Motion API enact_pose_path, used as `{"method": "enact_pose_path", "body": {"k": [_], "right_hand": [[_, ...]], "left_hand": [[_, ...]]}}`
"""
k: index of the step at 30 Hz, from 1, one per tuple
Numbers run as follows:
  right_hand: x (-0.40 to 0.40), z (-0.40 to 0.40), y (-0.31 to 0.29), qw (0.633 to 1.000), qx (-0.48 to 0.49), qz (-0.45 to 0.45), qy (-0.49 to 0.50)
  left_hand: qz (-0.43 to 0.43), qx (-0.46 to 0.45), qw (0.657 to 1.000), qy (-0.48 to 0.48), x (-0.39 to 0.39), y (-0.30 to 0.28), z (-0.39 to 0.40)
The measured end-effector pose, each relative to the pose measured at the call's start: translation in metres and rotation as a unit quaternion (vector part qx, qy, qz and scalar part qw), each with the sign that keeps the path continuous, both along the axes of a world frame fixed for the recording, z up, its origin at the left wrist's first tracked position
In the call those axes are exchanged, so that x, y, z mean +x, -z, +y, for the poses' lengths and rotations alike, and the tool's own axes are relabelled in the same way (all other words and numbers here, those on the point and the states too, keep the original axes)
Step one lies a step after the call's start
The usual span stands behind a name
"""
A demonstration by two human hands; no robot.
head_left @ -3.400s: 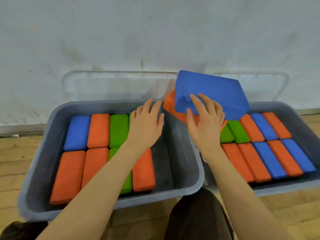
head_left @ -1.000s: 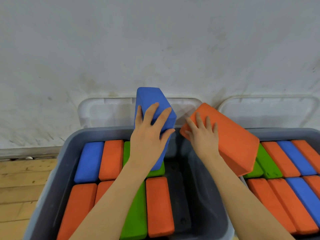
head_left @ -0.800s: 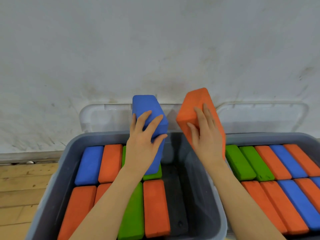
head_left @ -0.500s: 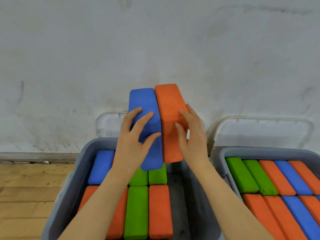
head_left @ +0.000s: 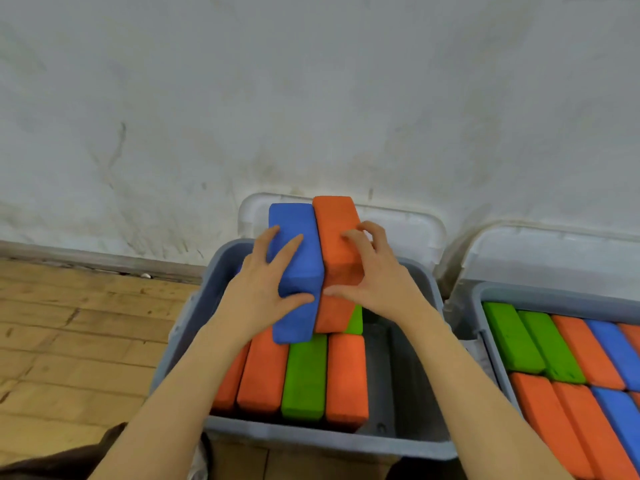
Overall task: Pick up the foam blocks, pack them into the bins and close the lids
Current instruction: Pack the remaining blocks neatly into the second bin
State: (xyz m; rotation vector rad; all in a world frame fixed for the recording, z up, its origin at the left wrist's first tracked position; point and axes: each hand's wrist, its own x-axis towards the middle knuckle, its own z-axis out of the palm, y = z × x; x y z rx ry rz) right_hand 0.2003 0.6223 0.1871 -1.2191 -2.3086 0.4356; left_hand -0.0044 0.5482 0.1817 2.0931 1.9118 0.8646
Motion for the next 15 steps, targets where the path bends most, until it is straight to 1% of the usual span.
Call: {"method": "enact_pose_path", "body": {"k": [2, 6, 8, 12, 15], "right_hand": [[-0.003, -0.001, 0.001, 1.000, -0.007, -0.017, -0.018], [-0.007, -0.002, 0.004, 0.999, -0.034, 0.031, -0.013], [-0.005, -0.005, 0.001, 0.999, -0.035, 0.029, -0.011], [0.018, -0.020, -0.003, 0.999, -0.001, 0.053, 0.007], [0.050, -0.032, -0.008, 0.996, 0.028, 0.069, 0.040]], "left_hand": [[-0.026, -0.013, 1.000, 0.007, 0.004, 0.001, 0.001], [-0.050, 0.003, 0.999, 0.018, 0.008, 0.000, 0.000], [-0.061, 0.017, 0.998, 0.022, 0.010, -0.001, -0.003], [-0.088, 0.071, 0.993, 0.041, 0.024, -0.006, -0.001], [-0.120, 0.091, 0.987, 0.065, 0.050, -0.011, 0.010]]}}
